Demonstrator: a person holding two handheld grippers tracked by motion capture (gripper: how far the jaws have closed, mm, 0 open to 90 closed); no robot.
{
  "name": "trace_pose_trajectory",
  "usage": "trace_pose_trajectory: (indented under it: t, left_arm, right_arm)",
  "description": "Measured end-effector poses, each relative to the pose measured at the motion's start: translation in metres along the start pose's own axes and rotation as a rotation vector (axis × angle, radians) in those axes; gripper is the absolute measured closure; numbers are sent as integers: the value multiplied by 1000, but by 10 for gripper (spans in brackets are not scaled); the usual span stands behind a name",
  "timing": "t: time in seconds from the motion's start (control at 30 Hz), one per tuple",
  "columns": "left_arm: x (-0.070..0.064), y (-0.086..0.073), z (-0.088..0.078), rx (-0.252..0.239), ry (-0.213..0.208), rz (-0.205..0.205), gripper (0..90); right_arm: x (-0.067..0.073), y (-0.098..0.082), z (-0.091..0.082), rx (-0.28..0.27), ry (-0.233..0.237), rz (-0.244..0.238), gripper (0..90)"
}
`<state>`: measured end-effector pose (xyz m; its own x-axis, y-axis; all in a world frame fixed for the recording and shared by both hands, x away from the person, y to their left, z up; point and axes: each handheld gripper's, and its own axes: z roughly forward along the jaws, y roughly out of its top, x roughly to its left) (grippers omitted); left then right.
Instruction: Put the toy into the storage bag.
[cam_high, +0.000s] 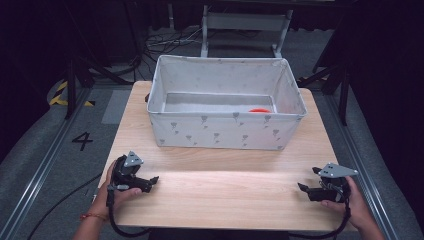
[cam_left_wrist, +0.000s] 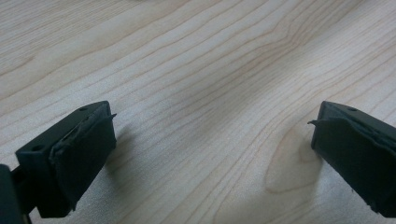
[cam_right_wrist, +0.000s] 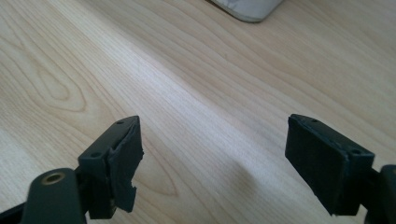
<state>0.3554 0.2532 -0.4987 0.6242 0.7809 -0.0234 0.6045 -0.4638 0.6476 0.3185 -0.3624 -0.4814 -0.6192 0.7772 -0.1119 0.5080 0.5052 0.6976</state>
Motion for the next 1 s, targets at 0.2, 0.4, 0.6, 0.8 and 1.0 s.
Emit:
trace_pose_trajectory:
  t: [0.2, 0.4, 0.6, 0.8, 1.0]
  left_arm:
    - [0, 0, 0, -1, 0, 2, 1]
    - [0, 0, 0, 0, 3, -1, 1]
    - [0, 0, 0, -1, 5, -2, 1]
    - [-1, 0, 0, 0, 8, -3, 1]
    - [-1, 1, 1, 0, 10, -8, 2]
  right_arm:
    - [-6, -17, 2, -37, 28, 80, 177]
    - [-9, -26, 8, -27, 28, 152, 145]
    - [-9, -25, 8, -21, 16, 166, 111]
    - [-9, -25, 9, -12, 2, 179, 88]
    - [-9, -25, 9, -12, 2, 179, 88]
